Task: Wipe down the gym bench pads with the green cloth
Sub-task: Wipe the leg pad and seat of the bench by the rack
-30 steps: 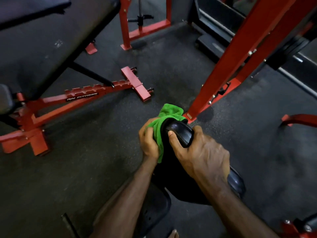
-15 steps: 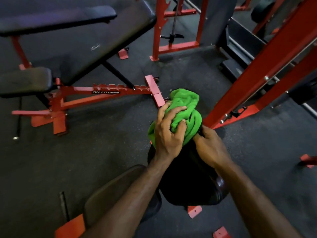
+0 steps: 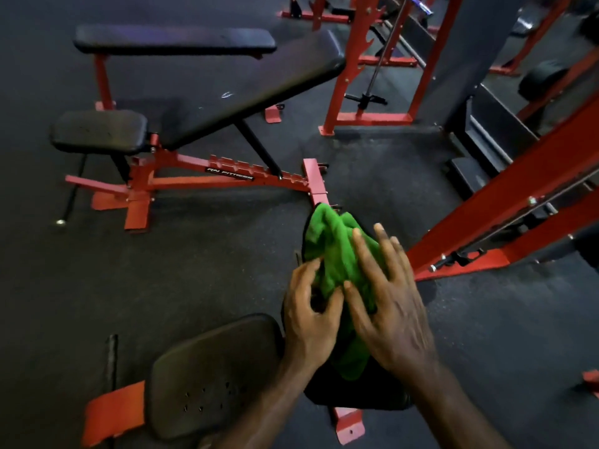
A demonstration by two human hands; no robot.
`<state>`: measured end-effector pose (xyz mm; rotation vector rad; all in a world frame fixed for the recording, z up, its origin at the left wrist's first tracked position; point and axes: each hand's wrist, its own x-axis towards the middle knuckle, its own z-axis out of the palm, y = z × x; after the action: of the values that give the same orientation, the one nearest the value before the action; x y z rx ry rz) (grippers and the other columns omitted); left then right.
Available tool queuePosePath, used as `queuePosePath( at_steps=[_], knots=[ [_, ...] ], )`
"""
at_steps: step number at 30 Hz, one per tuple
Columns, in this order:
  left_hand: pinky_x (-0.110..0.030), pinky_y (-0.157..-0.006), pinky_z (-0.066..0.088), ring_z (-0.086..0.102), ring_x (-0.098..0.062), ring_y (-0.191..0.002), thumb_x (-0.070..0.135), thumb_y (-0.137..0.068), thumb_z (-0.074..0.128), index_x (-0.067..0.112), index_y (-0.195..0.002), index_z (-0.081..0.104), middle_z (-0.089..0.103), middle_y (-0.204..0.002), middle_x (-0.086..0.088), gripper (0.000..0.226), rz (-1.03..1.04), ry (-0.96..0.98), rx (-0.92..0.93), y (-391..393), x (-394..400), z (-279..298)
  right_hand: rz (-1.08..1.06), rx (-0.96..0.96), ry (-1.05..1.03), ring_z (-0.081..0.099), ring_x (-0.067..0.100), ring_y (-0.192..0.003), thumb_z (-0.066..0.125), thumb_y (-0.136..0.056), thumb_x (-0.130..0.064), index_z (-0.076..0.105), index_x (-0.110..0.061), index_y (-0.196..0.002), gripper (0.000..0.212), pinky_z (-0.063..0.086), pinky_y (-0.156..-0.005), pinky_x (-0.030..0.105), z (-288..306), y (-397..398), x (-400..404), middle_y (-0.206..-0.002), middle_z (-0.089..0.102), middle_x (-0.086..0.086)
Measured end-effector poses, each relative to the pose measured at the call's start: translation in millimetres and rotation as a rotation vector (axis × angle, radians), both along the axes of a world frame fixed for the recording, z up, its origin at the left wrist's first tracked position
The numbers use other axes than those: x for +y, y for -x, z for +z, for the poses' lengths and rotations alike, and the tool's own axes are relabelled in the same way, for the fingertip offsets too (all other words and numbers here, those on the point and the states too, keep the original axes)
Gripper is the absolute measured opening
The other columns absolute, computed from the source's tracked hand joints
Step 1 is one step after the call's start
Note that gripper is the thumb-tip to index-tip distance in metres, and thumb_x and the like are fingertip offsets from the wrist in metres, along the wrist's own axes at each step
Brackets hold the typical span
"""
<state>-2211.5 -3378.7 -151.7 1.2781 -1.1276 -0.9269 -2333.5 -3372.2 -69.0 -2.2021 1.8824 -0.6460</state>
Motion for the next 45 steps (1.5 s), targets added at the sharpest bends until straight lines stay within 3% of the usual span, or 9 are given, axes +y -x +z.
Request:
queuePosePath(
  at_steps=[8,13,19,23,28,30,34,39,45],
  knots=[
    [-0.041,-0.097,0.055,0.068,-0.030,-0.116,0.003,-0.104,0.038,0.015,-0.125,0.067,0.074,-0.122,-0.009,0.037,0.017,-0.529,0.617,-19,17,-55,0.276,0.760,-0.134,0.027,0.038,-0.154,0.077,-0.073,-0.062,0.056,-0.022,-0.149,0.089,0.018,-0.119,0.068,-14,-22,-24,-0.160,0.045,0.010],
    [-0.016,-0.096,0.051,0.061,-0.005,-0.120,0.002,-0.102,0.052,0.023,-0.142,0.053,0.061,-0.138,0.007,0.045,0.020,-0.594,0.524,1,39,-93,0.365,0.830,-0.131,0.044,0.048,-0.143,0.041,-0.086,-0.037,0.047,-0.012,-0.155,0.073,0.017,-0.123,0.061,-31,-45,-26,-0.147,0.052,0.031],
    [-0.007,-0.092,0.047,0.064,0.000,-0.116,0.007,-0.097,0.063,0.041,-0.112,0.062,0.066,-0.113,0.022,0.037,-0.007,-0.693,0.341,-14,39,-140,0.499,0.845,-0.092,0.053,0.047,-0.136,0.033,-0.089,-0.020,0.064,-0.003,-0.139,0.061,0.028,-0.112,0.054,-48,-39,-25,-0.152,0.051,0.024],
    [-0.044,-0.112,0.047,0.061,-0.014,-0.127,0.051,-0.081,0.058,0.030,-0.134,0.062,0.067,-0.133,0.005,0.058,0.013,-0.715,0.390,-28,36,-185,0.502,0.917,-0.254,0.050,0.055,-0.135,0.031,-0.089,-0.017,0.068,0.008,-0.126,0.058,0.026,-0.112,0.061,-87,-56,-11,-0.139,0.059,0.032],
    [-0.042,-0.114,0.045,0.059,-0.012,-0.131,0.058,-0.086,0.060,0.031,-0.134,0.064,0.066,-0.136,0.009,0.055,-0.170,-0.778,0.377,-44,28,-154,0.505,0.994,-0.313,0.066,0.043,-0.121,0.034,-0.085,-0.021,0.077,0.001,-0.112,0.056,0.023,-0.115,0.057,-66,-55,-30,-0.123,0.072,0.022],
    [-0.040,-0.114,0.043,0.058,-0.014,-0.129,0.040,-0.103,0.056,0.035,-0.120,0.064,0.065,-0.127,0.010,0.019,-0.202,-0.763,0.383,-38,21,-150,0.459,0.991,-0.333,0.063,0.045,-0.124,0.033,-0.086,-0.021,0.073,0.001,-0.123,0.059,0.023,-0.116,0.060,-59,-65,-37,-0.126,0.069,0.024],
    [-0.023,-0.118,0.028,0.042,-0.009,-0.139,0.038,-0.106,0.048,0.017,-0.147,0.049,0.048,-0.141,0.007,0.046,-0.230,-0.659,0.248,-23,15,-150,0.555,1.153,-0.417,0.044,0.057,-0.138,0.028,-0.089,-0.025,0.059,-0.015,-0.147,0.066,0.013,-0.120,0.066,-76,-69,-19,-0.142,0.053,0.036],
    [-0.013,-0.111,0.035,0.046,0.016,-0.130,0.044,-0.100,0.055,0.031,-0.138,0.051,0.055,-0.140,0.017,0.040,-0.191,-0.612,0.276,-7,29,-159,0.650,1.363,-0.456,-0.028,0.053,-0.148,0.019,-0.109,-0.035,0.014,-0.003,-0.162,0.062,-0.023,-0.116,0.066,-54,-102,-29,-0.165,-0.014,0.033],
    [-0.032,-0.096,0.052,0.069,-0.010,-0.108,-0.001,-0.098,0.048,0.000,-0.125,0.062,0.073,-0.117,-0.008,0.031,-0.029,-0.658,0.428,-18,35,-185,0.837,1.349,-0.522,-0.012,0.050,-0.154,0.020,-0.110,-0.037,0.000,-0.005,-0.164,0.066,-0.018,-0.116,0.062,-81,-76,-22,-0.169,-0.006,0.028]
  ],
)
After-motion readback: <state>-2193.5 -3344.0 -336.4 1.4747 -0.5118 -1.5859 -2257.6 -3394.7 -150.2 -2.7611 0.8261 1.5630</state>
